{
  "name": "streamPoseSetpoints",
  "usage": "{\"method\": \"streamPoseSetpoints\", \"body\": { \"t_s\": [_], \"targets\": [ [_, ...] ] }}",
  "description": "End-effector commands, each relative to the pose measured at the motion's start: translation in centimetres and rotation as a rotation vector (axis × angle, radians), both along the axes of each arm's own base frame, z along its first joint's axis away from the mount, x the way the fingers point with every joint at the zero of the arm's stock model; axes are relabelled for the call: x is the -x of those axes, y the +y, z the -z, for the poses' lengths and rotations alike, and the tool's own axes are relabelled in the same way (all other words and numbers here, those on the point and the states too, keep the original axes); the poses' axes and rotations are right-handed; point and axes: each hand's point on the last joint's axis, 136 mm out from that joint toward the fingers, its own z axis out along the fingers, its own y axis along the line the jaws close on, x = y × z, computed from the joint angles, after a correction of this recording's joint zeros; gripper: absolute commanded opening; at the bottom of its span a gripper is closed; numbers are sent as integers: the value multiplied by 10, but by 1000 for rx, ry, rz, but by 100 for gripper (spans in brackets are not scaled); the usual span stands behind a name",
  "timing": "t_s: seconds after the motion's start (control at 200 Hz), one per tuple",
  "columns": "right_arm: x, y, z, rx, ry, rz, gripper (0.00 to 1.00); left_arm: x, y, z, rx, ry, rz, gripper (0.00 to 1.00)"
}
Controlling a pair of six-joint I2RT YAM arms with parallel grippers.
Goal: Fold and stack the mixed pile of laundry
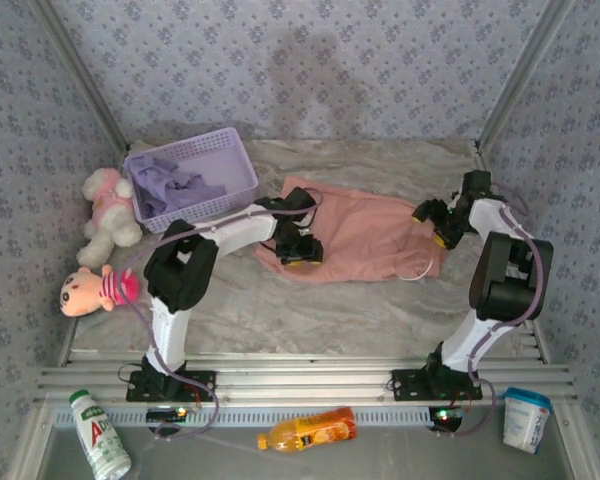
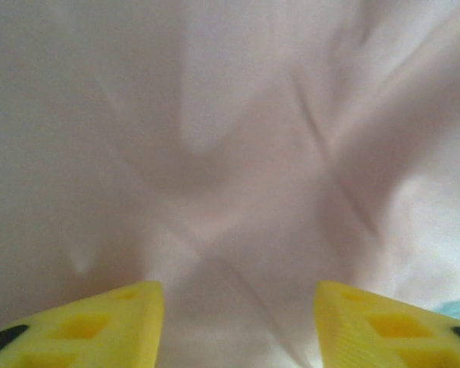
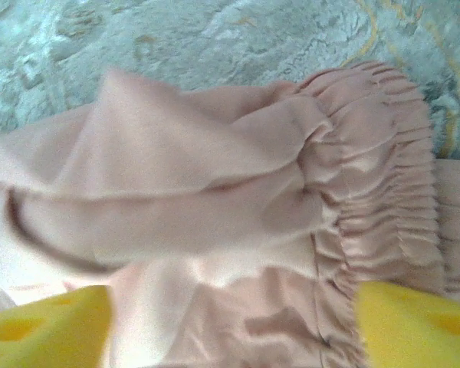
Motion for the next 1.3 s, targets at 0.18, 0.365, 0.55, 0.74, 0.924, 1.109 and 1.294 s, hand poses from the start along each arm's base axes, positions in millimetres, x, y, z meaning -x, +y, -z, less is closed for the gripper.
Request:
{"method": "streamPoseSetpoints", "body": {
  "t_s": [0.18, 0.365, 0.55, 0.74, 0.924, 1.109, 1.294],
  "targets": [
    [73, -21, 13, 98, 119, 15, 100, -49, -21, -50, 85, -128, 2, 59],
    [80, -13, 44, 121, 164, -19, 100, -71, -44, -44, 126, -165, 40, 32],
    [71, -1, 67, 75, 173, -20, 84, -70, -49, -27, 119, -160, 89, 0],
    [59, 6, 65, 71, 153, -29, 37, -54, -44, 7, 77, -95, 126, 0],
    [59, 2, 47, 88, 134, -62, 11, -35, -53, 30, 64, -26, 175, 0],
    [66, -14, 17, 204, 135, -101, 1, -25, -78, 35, 58, -13, 231, 0],
    [81, -39, -15, 388, 162, -100, 0, -24, -116, 23, 115, -1, 269, 0]
  ]
}}
